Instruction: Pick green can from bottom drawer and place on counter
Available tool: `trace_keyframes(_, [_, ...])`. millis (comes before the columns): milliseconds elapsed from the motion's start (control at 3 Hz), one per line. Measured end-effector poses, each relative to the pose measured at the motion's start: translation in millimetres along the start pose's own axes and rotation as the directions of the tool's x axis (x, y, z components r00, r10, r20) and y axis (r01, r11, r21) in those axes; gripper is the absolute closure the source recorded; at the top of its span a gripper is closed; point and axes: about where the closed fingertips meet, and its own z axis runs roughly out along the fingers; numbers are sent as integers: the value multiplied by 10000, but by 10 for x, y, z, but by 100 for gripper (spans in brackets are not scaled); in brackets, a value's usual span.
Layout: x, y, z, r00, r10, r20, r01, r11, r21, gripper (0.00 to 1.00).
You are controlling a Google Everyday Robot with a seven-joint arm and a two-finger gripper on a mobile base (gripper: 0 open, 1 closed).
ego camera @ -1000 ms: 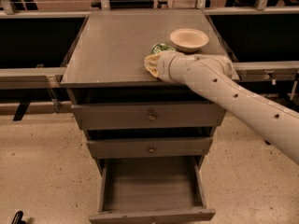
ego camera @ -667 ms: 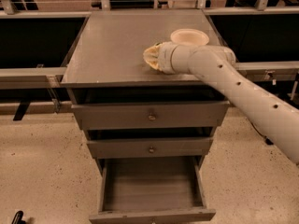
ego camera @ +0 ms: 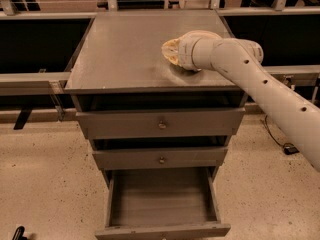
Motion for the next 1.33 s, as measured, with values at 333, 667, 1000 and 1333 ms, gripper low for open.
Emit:
trace_keyframes(333, [-6, -42, -3, 10000, -51, -31, 51, 9999, 103, 25])
trace_keyframes(667, [-7, -99, -6, 9998, -180, -98, 182, 9996, 213, 2])
trace_keyframes(1000, [74, -178, -57, 9997, -113, -226, 120, 9994, 337, 0])
trace_keyframes(1333, [78, -181, -60, 9997, -106, -231, 114, 9993, 343, 0])
